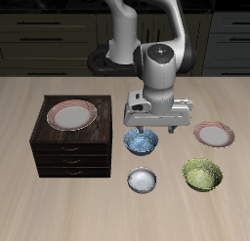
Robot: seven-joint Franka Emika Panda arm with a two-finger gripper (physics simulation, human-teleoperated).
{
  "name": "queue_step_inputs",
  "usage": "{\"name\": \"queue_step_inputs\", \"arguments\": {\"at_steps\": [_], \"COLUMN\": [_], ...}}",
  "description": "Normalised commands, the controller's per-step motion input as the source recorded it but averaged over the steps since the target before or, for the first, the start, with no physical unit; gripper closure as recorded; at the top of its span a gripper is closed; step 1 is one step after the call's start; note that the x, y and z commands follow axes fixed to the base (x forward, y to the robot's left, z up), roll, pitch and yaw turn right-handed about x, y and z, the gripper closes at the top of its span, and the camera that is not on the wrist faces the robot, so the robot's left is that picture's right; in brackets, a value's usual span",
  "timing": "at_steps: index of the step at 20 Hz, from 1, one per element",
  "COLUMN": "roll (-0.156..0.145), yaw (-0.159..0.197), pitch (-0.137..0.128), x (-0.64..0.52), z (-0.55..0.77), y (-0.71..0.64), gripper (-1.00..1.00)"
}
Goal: Place the blue bowl onto the plate that is on top of the cabinet
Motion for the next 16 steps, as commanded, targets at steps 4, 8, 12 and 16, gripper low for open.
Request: {"name": "queue_step_inputs", "arguments": {"at_steps": [4, 8, 12, 16], "roll": [-0.006, 0.008, 0.011, 0.013], "yaw": [-0.017, 0.007, 0.008, -0.007], "pitch": [0.042, 0.025, 0.025, 0.02], "x": [0.06, -0.01, -0.06, -0.03], "z": [-0.28, -0.18, -0.18, -0.16], "y": [-0.04, 0.04, 0.09, 0.05], "gripper": [-1.0, -1.0, -1.0, -1.0]}}
